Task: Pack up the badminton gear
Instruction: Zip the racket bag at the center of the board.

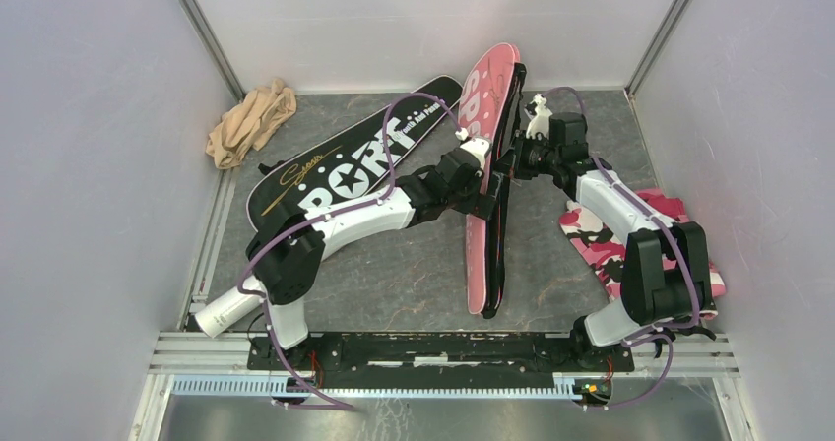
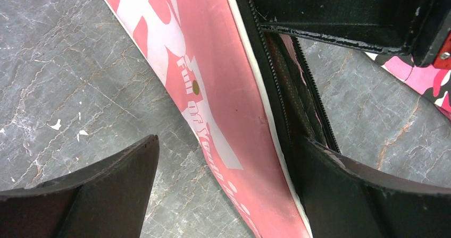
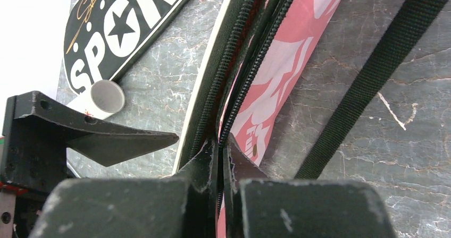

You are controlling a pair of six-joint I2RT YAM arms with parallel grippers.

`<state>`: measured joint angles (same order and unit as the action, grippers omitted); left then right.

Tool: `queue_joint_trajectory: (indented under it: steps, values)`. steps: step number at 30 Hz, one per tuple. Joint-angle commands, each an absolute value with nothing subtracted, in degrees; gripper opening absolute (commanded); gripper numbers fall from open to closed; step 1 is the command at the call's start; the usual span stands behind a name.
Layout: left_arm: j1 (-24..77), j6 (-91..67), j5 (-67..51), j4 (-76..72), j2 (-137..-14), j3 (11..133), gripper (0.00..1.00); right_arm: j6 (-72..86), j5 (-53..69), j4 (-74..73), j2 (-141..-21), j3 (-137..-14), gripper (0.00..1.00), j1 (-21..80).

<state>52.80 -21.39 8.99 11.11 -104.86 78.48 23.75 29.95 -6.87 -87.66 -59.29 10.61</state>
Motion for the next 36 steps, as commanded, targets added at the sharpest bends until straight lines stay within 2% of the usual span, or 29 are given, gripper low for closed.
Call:
queue_joint_trajectory:
  steps: [1,17,25,36]
  values:
    - [53.3,-21.5,11.1,11.6,-101.6,79.5,1.00,22.6,29.9,-3.5,-88.3,-61.4,0.00,10.5]
    - [53.1,-17.7,-1.5,6.3,-98.6,76.5,1.00,18.2,28.9,-5.4,-86.5,-62.4,0.00,10.5]
    - [53.5,-18.7,7.6,9.0,-104.7,82.6,1.00,21.9,30.0,-3.5,-86.2,-61.1,0.00,10.5]
    - [53.8,-18.4,13.5,9.1,-109.5,86.8,0.99,23.6,31.3,-2.4,-86.2,-60.0,0.00,10.5]
